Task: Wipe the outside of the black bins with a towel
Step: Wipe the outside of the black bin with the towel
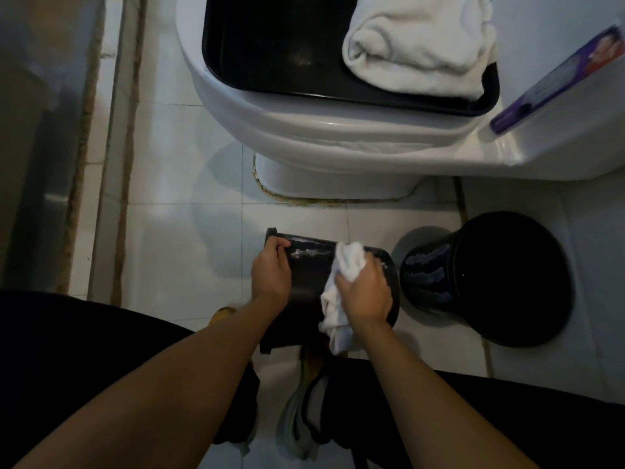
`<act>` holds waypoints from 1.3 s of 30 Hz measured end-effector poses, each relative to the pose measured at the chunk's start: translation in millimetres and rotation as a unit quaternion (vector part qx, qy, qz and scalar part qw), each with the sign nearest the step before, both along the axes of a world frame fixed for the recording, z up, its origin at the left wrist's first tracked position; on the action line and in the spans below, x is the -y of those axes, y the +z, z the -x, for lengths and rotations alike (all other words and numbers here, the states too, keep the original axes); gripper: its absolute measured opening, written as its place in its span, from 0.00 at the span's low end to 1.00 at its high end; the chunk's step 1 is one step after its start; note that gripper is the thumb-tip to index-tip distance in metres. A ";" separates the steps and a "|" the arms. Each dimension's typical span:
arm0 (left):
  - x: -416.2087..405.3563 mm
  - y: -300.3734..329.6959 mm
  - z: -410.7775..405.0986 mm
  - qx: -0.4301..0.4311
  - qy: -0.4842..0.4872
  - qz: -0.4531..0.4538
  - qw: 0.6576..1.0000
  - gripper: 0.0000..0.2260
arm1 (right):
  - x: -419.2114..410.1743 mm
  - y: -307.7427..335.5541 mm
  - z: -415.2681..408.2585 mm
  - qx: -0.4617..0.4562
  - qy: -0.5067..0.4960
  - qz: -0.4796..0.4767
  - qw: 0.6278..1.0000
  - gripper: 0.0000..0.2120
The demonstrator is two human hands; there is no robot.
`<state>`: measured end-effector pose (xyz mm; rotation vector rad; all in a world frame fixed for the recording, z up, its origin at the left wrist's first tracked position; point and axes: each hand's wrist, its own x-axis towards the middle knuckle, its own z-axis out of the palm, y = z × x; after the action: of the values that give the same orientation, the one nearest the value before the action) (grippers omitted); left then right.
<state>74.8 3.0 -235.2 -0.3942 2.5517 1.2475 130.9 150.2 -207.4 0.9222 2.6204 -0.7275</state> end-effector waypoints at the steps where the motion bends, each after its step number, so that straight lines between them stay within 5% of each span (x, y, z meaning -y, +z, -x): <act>1: -0.8 -0.4 1.7 0.000 0.005 -0.003 1.000 0.09 | -5.2 -0.4 8.7 0.006 -0.041 -0.006 0.999 0.28; 5: -1.2 -1.8 3.5 0.010 0.027 -0.003 1.000 0.09 | -5.5 3.8 23.0 0.013 -0.007 -0.029 0.999 0.27; 9: 0.7 -2.3 1.4 0.010 0.032 -0.004 0.999 0.09 | -12.2 -1.2 -13.0 -0.025 0.117 0.051 0.991 0.29; 15: 0.0 -1.0 -0.3 0.017 0.003 -0.002 1.000 0.09 | -52.1 -8.4 4.9 0.009 -0.091 0.009 0.996 0.25; 22: 1.9 -1.6 -1.7 0.021 0.006 0.004 1.000 0.09 | -47.4 -8.6 -29.4 -0.054 0.078 0.061 0.994 0.25; 27: 2.1 -1.1 -5.8 0.013 -0.013 0.016 1.000 0.09 | -60.9 -7.2 1.3 0.011 -0.160 0.014 0.987 0.25; 30: 5.2 -3.5 -6.8 0.005 -0.005 0.027 1.000 0.10 | -36.6 -1.8 2.6 0.009 -0.079 -0.020 0.997 0.24; 35: 5.2 -6.6 -8.0 -0.011 0.002 0.026 1.000 0.10 | -14.0 -8.7 -13.4 -0.045 0.090 0.060 0.993 0.29; 39: 3.6 -3.4 -7.2 0.002 0.002 0.020 1.000 0.09 | -59.0 -8.6 -12.9 -0.022 -0.006 0.047 0.999 0.27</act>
<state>82.0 -0.6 -238.6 -0.4089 2.5769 1.1988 143.8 209.2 -216.0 0.9041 2.5952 -0.8765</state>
